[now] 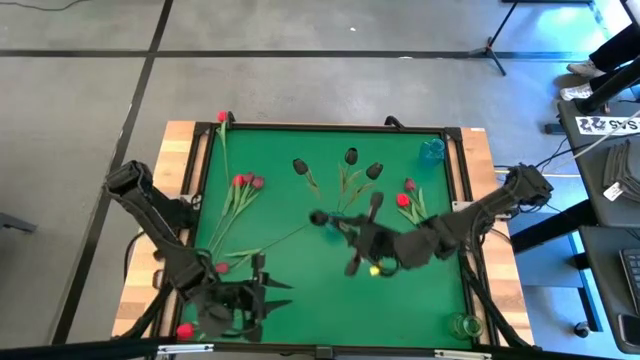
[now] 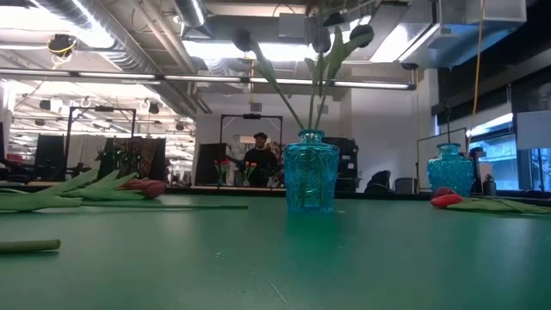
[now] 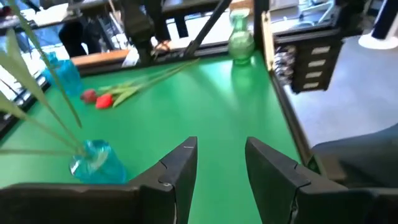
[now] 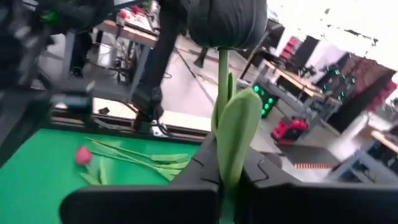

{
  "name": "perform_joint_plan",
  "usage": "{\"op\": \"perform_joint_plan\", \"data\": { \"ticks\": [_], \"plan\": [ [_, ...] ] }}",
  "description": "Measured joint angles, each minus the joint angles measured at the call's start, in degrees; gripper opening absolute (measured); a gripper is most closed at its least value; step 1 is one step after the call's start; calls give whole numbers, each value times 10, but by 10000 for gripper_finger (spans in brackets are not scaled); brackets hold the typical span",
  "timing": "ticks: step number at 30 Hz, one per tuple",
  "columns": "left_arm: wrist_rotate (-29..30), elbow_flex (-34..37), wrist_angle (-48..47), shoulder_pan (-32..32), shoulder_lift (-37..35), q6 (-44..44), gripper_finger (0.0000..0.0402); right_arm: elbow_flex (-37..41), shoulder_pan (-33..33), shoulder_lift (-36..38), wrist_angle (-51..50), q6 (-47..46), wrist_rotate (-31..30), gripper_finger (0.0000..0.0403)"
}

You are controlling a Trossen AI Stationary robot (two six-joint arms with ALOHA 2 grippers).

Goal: Sort flowers into vase by color
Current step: Put the black tulip into the bottom blue vase

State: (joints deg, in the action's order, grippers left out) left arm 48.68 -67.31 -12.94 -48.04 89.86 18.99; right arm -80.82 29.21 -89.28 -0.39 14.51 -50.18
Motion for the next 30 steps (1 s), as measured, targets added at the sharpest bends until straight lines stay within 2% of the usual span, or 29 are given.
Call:
{"op": "perform_joint_plan", "data": {
  "ticks": [4,12,21,30],
  "plan": [
    [-6,57,65,21,0,11,133,0,-33,-1,-27,-33,33,7],
    [-46,116,66,35,0,109,133,3,-61,-6,-35,-59,26,6],
    [-45,151,66,37,0,151,133,83,-77,-2,68,-84,3,5],
    [-42,153,66,50,0,167,133,87,-78,34,91,-74,6,5]
  ]
}}
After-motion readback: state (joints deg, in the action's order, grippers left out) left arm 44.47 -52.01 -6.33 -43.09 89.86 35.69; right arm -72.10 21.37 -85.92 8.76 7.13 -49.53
